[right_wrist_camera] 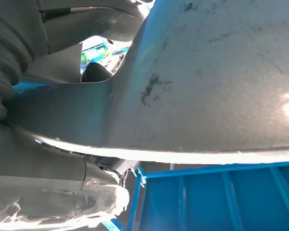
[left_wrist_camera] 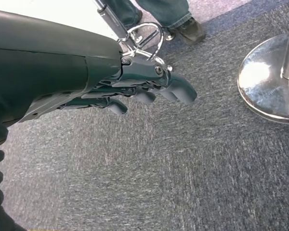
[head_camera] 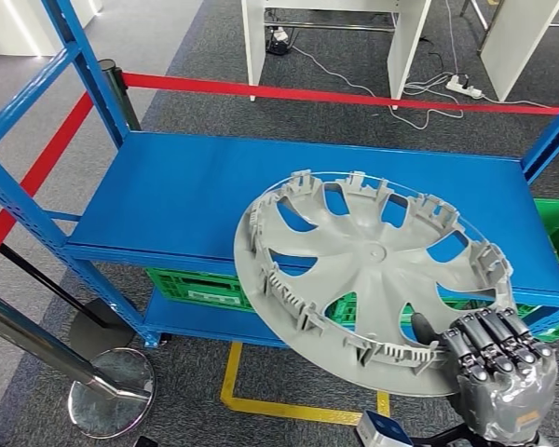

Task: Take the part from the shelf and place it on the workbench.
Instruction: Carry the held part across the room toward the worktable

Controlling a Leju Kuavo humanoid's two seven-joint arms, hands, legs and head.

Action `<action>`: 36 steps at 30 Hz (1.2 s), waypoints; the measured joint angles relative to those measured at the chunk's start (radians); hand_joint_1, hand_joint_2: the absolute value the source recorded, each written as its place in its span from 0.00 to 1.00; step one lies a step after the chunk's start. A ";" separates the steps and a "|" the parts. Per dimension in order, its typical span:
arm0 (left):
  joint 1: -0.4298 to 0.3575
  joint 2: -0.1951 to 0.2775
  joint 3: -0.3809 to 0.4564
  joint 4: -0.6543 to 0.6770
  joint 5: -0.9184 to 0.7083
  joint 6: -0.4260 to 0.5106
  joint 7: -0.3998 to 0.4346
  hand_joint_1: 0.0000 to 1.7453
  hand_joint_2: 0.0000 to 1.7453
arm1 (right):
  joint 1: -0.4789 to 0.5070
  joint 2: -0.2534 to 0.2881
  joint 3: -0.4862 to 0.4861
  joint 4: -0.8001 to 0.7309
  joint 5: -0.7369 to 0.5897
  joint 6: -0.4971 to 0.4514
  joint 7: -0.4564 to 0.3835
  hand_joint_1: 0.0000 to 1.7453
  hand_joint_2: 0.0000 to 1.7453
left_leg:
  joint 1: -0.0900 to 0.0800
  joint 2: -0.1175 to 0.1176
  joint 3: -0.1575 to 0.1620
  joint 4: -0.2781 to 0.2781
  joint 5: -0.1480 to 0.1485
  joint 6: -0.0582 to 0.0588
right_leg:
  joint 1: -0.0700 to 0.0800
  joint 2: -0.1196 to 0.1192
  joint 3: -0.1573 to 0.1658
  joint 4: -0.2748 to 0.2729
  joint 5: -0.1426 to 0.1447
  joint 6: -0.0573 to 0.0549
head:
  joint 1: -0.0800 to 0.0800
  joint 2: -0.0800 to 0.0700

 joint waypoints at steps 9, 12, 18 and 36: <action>0.000 0.002 0.000 0.000 -0.011 0.007 0.022 0.00 1.00 | 0.000 0.006 -0.011 0.001 -0.008 0.000 0.000 1.00 1.00 | -0.004 0.000 -0.001 0.006 -0.003 0.005 | -0.004 0.000 0.000 -0.003 0.004 0.006 | 0.000 0.000; 0.000 0.003 0.000 0.000 -0.012 0.009 0.025 0.00 1.00 | 0.000 0.011 -0.013 0.001 -0.013 0.000 0.000 1.00 1.00 | -0.003 0.001 -0.001 -0.003 0.006 0.015 | -0.006 0.000 0.000 -0.007 0.007 0.015 | 0.000 0.000; 0.000 0.002 0.000 0.000 -0.016 0.017 0.031 0.00 1.00 | -0.002 0.014 -0.017 0.002 -0.017 0.000 0.000 1.00 1.00 | 0.006 0.009 -0.001 -0.020 0.026 0.029 | -0.007 -0.001 -0.110 0.235 -0.120 0.031 | 0.007 0.000; -0.029 -0.102 0.000 0.009 -0.012 0.116 0.083 0.00 1.00 | -0.045 0.048 -0.025 0.109 -0.084 0.001 0.000 1.00 1.00 | 0.008 0.009 -0.097 0.223 -0.088 -0.016 | -0.001 -0.008 -0.050 0.021 0.025 -0.020 | -0.003 0.000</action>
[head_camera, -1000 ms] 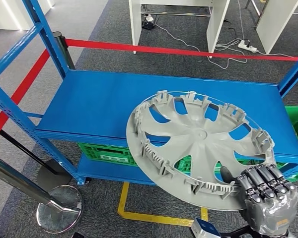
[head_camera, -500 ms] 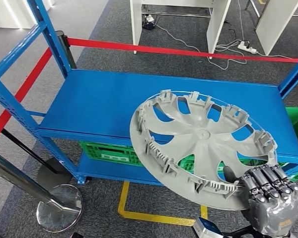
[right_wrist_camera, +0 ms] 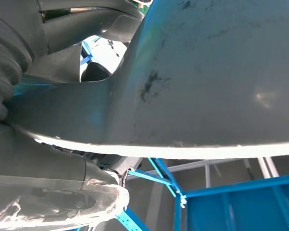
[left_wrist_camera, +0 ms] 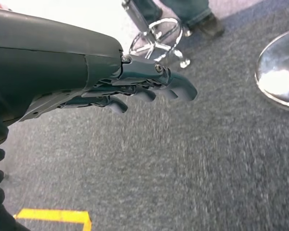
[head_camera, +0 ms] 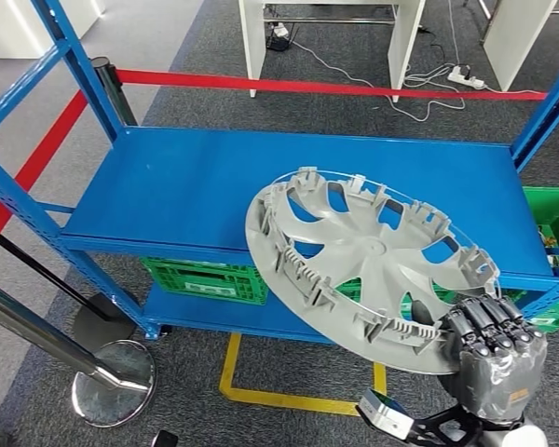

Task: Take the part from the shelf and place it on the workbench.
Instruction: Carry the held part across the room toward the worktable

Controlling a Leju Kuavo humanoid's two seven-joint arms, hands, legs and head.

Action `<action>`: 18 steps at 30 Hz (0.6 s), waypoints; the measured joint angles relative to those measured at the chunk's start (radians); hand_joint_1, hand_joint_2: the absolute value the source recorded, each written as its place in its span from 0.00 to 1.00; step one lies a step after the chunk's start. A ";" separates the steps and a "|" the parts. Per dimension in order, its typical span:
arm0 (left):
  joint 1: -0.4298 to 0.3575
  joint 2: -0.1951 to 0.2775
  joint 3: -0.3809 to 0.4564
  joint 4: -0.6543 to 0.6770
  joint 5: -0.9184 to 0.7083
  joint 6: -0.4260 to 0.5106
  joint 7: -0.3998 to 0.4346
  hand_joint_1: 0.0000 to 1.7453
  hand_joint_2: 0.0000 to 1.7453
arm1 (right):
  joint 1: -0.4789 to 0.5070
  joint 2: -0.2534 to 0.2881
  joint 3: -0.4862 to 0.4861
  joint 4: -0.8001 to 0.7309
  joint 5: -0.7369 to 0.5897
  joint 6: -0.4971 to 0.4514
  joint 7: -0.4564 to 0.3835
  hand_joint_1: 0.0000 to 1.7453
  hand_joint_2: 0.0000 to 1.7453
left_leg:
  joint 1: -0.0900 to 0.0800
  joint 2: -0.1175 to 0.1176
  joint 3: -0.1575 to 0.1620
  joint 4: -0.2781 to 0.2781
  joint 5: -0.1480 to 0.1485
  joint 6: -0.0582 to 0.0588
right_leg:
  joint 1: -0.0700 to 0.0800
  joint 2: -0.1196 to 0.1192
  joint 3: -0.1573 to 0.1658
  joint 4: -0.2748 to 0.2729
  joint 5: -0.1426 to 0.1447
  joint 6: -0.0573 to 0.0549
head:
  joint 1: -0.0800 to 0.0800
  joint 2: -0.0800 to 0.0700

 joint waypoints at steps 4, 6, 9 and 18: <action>-0.004 -0.003 0.000 0.000 0.001 -0.001 0.000 0.00 1.00 | -0.002 0.002 0.003 0.011 -0.001 0.000 0.000 1.00 1.00 | -0.011 0.001 0.108 -0.206 0.073 0.025 | 0.006 -0.001 -0.014 -0.001 0.023 0.011 | 0.001 0.000; -0.004 -0.005 0.000 0.000 0.002 -0.002 0.000 0.00 1.00 | -0.004 0.002 0.005 0.016 -0.002 0.000 0.000 1.00 1.00 | -0.014 0.001 0.103 -0.218 0.085 0.026 | 0.003 -0.001 -0.018 -0.006 0.038 0.024 | 0.001 0.000; -0.006 -0.006 0.000 0.000 0.003 -0.005 0.002 0.00 1.00 | -0.007 0.002 0.006 0.023 -0.003 0.000 0.000 1.00 1.00 | -0.008 0.005 0.082 -0.233 0.118 0.038 | 0.001 0.002 -0.042 0.031 -0.014 0.040 | 0.002 0.000; -0.006 -0.010 0.001 0.000 0.004 -0.006 0.013 0.00 1.00 | -0.020 0.002 0.003 0.052 -0.014 0.000 0.000 1.00 1.00 | -0.010 0.006 -0.027 -0.219 0.200 0.027 | -0.001 0.004 0.107 0.028 -0.071 0.050 | 0.006 0.000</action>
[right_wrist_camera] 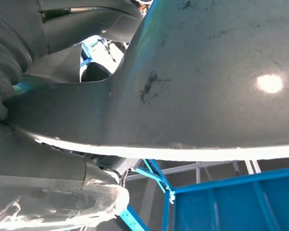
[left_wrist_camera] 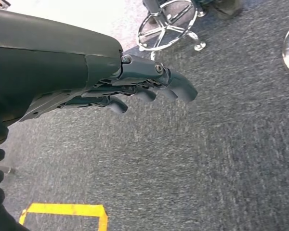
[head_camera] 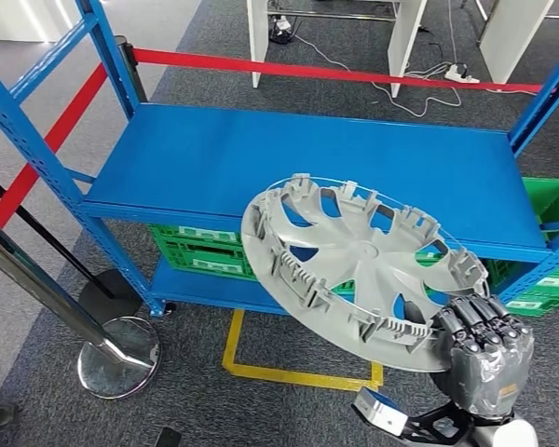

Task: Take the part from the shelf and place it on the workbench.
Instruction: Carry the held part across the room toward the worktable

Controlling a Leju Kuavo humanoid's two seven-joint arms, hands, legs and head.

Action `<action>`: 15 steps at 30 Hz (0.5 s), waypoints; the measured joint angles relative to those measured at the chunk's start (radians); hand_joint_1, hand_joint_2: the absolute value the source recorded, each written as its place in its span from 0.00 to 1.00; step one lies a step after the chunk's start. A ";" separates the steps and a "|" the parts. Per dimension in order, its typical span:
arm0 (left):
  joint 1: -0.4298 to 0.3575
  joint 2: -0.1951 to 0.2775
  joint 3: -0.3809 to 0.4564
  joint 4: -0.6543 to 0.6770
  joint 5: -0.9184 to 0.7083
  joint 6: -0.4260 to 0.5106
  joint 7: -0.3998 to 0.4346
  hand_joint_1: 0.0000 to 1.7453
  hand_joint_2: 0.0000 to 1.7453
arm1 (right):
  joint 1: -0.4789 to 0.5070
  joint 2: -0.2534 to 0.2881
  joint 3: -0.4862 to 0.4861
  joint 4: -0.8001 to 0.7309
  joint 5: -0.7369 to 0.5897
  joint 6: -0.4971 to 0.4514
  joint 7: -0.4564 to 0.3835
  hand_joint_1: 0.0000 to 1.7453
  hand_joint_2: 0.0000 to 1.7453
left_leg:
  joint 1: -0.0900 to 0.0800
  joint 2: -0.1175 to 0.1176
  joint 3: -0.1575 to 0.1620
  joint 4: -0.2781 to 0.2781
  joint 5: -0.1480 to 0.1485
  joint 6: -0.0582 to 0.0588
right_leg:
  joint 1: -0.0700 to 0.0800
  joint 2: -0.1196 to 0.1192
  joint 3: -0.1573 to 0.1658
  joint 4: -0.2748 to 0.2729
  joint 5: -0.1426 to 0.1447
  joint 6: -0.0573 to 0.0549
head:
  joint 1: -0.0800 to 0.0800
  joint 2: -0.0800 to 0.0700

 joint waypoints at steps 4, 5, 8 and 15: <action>0.001 0.001 0.003 0.000 0.004 0.001 0.000 0.00 1.00 | -0.005 0.000 -0.002 0.015 -0.004 0.000 0.000 1.00 1.00 | -0.001 -0.001 -0.019 0.008 0.025 -0.019 | 0.003 0.001 0.028 -0.083 -0.009 -0.024 | 0.000 0.000; 0.002 0.002 0.005 0.000 0.006 0.001 0.000 0.00 1.00 | -0.006 0.000 -0.003 0.019 -0.005 0.000 0.000 1.00 1.00 | 0.000 -0.001 -0.025 0.018 0.010 -0.025 | 0.002 -0.001 0.018 -0.083 -0.001 -0.034 | -0.002 0.000; 0.004 0.003 0.009 0.000 0.008 0.001 0.000 0.00 1.00 | -0.009 0.001 -0.003 0.031 -0.004 0.000 0.003 1.00 1.00 | 0.007 -0.001 -0.064 0.148 -0.123 -0.042 | 0.000 -0.006 -0.010 -0.084 0.029 -0.057 | -0.006 0.000; 0.001 0.004 0.015 0.000 0.012 0.001 0.000 0.00 1.00 | -0.013 0.001 -0.003 0.060 0.004 0.000 0.012 1.00 1.00 | 0.009 -0.001 0.097 0.078 -0.101 -0.030 | 0.005 -0.008 -0.102 -0.063 0.094 -0.047 | -0.006 0.000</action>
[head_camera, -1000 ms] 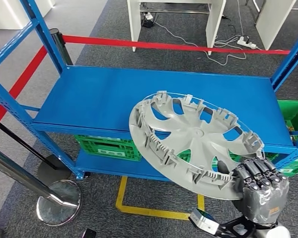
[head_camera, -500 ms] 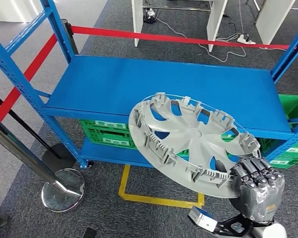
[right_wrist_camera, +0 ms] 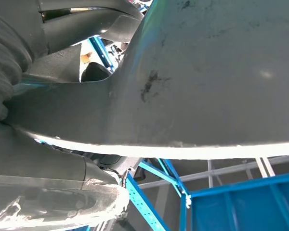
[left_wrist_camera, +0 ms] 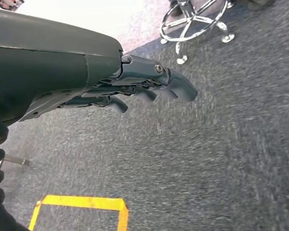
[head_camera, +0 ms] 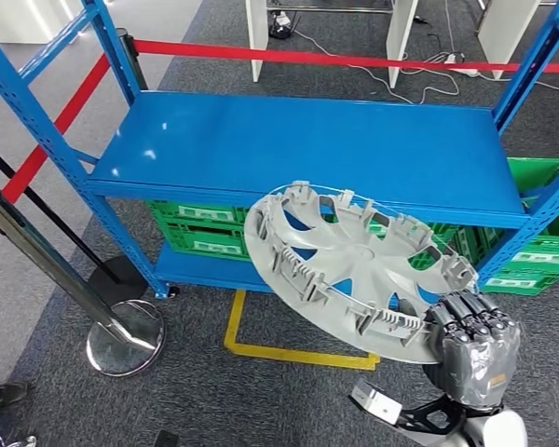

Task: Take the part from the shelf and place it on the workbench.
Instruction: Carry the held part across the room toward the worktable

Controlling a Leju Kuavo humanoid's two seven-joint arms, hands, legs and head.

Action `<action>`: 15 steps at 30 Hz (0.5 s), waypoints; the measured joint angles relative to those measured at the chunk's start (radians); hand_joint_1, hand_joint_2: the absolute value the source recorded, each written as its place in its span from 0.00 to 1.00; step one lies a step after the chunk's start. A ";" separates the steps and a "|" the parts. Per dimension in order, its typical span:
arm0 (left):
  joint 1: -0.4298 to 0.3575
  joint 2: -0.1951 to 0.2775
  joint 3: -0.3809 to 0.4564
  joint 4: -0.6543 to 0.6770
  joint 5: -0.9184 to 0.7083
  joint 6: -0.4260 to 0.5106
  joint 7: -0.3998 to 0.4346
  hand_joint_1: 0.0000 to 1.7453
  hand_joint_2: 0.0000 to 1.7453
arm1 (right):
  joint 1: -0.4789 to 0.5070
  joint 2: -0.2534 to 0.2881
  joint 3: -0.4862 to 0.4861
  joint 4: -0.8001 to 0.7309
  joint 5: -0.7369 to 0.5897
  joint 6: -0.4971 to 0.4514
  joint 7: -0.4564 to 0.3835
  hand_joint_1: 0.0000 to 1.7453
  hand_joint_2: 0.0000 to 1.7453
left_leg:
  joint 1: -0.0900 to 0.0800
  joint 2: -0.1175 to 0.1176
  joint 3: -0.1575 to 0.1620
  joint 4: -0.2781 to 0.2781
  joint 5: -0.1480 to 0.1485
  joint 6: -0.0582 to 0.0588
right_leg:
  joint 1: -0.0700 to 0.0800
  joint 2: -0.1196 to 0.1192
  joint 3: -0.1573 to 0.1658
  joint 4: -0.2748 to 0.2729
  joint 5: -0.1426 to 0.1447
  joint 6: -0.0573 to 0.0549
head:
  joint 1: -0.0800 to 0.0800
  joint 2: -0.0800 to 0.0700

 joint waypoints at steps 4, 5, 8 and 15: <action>-0.004 0.001 0.002 0.000 0.002 0.000 0.001 0.00 1.00 | -0.003 0.000 0.000 0.008 0.003 0.000 0.009 1.00 1.00 | -0.007 0.000 0.053 -0.113 0.000 0.017 | -0.002 -0.004 -0.016 -0.001 0.033 0.023 | 0.000 0.000; -0.004 0.001 0.002 0.000 0.003 0.001 0.001 0.00 1.00 | -0.004 0.000 0.000 0.009 0.004 0.000 0.011 1.00 1.00 | -0.006 0.002 0.046 -0.115 0.011 0.022 | -0.004 -0.002 -0.024 0.004 0.026 0.028 | 0.000 0.000; -0.004 0.000 0.003 0.001 0.005 0.000 0.002 0.00 1.00 | -0.004 0.000 0.000 0.015 0.006 0.000 0.013 1.00 1.00 | -0.003 0.007 0.006 -0.120 0.049 0.037 | -0.006 0.004 -0.071 0.122 -0.098 0.040 | 0.004 0.000; -0.004 -0.001 0.004 0.001 0.005 0.000 0.003 0.00 1.00 | -0.011 0.000 0.000 0.028 0.011 0.000 0.024 1.00 1.00 | -0.007 0.008 -0.108 -0.094 0.124 0.026 | -0.006 0.005 0.081 0.108 -0.087 0.045 | 0.006 0.000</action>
